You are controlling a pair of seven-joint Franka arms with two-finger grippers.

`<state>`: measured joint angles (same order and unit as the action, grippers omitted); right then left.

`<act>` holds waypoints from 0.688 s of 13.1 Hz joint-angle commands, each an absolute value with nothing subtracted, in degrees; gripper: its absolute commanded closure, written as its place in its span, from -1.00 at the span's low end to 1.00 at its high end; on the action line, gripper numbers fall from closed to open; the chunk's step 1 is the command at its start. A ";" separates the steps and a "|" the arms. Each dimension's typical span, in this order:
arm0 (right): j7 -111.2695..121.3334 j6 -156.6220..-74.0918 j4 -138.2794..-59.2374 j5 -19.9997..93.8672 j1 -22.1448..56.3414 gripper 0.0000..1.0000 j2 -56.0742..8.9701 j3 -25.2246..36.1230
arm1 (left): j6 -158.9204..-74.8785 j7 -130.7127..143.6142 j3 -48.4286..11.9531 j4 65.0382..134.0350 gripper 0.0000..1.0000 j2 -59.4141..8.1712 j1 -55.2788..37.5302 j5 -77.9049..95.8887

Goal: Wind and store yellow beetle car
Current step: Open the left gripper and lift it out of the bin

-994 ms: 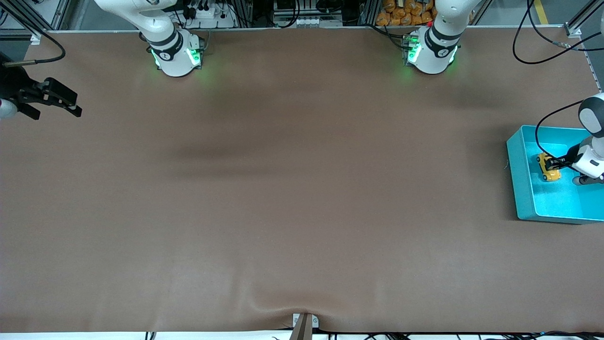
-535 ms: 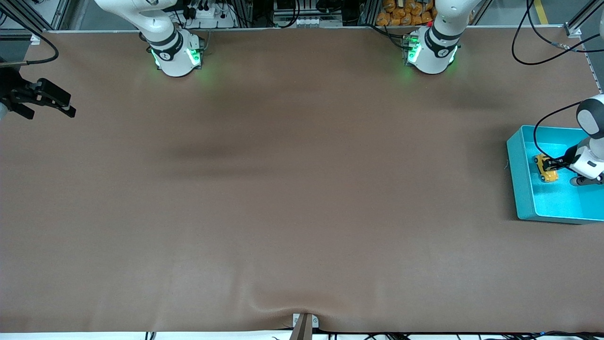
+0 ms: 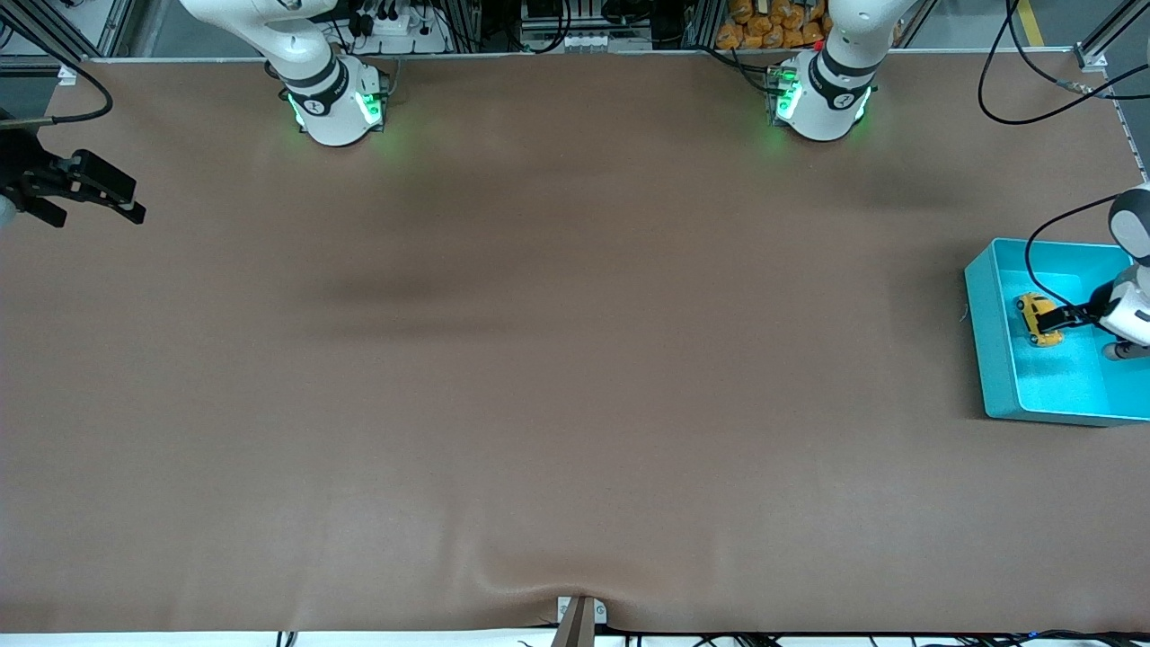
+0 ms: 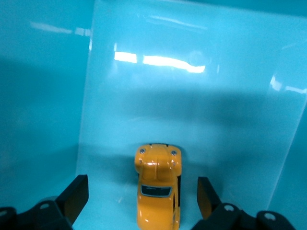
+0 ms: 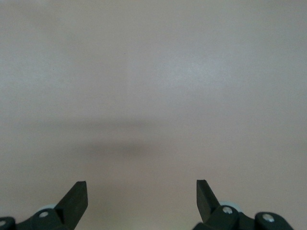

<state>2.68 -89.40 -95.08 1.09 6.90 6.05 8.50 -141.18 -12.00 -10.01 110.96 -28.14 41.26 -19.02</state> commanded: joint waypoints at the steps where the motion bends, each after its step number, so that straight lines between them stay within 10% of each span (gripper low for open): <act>1: 1.58 -88.95 -94.66 0.62 6.94 -1.00 5.71 8.17 | -140.80 -11.69 -10.63 111.01 -1.00 -24.80 41.57 -19.78; 9: 1.49 -88.95 -94.04 0.79 6.50 -1.00 5.54 8.17 | -125.47 -12.83 -11.69 108.56 -1.00 -11.89 35.18 -14.96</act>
